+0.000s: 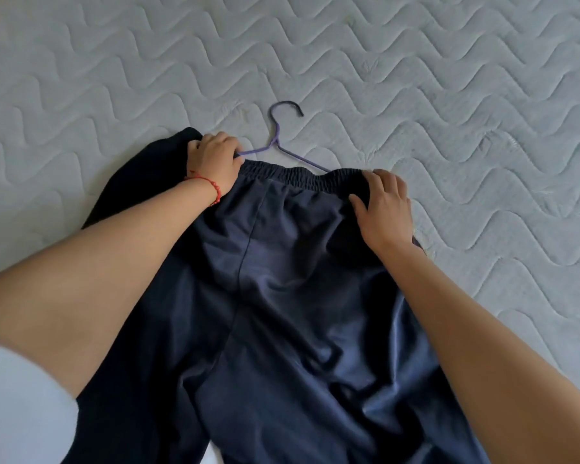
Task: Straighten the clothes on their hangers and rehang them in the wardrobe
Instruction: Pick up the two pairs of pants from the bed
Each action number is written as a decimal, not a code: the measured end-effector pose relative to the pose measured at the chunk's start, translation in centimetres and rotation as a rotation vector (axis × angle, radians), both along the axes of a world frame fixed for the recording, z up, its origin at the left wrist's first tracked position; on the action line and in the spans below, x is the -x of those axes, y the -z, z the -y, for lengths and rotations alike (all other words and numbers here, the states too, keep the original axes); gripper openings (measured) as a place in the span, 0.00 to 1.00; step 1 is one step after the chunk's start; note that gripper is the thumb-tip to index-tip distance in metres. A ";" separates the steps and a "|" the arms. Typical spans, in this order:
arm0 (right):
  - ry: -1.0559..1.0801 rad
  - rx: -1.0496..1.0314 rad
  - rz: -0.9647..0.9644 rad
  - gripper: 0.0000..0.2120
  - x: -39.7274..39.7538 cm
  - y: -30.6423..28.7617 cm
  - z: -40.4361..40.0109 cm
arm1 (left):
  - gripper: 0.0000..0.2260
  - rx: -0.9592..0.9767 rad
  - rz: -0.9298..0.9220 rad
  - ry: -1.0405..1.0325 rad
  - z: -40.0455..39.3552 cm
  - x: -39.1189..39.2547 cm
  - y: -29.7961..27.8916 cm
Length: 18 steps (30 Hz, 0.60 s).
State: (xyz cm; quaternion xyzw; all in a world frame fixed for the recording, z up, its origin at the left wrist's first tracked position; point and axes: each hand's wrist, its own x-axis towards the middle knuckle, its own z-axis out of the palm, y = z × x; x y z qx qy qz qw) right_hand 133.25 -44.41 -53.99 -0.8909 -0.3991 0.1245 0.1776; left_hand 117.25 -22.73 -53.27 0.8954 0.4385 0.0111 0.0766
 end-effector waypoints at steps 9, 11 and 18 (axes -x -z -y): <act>-0.108 0.102 -0.139 0.26 -0.5 -4.3 2.8 | 0.08 0.167 0.176 -0.053 3.5 2.0 -5.9; -0.070 0.098 -0.183 0.25 -0.3 -6.3 3.9 | 0.07 0.219 0.268 -0.097 4.7 2.3 -8.0; 0.049 -0.044 -0.240 0.21 1.7 -14.9 8.3 | 0.05 0.294 0.386 -0.025 10.9 4.1 -17.4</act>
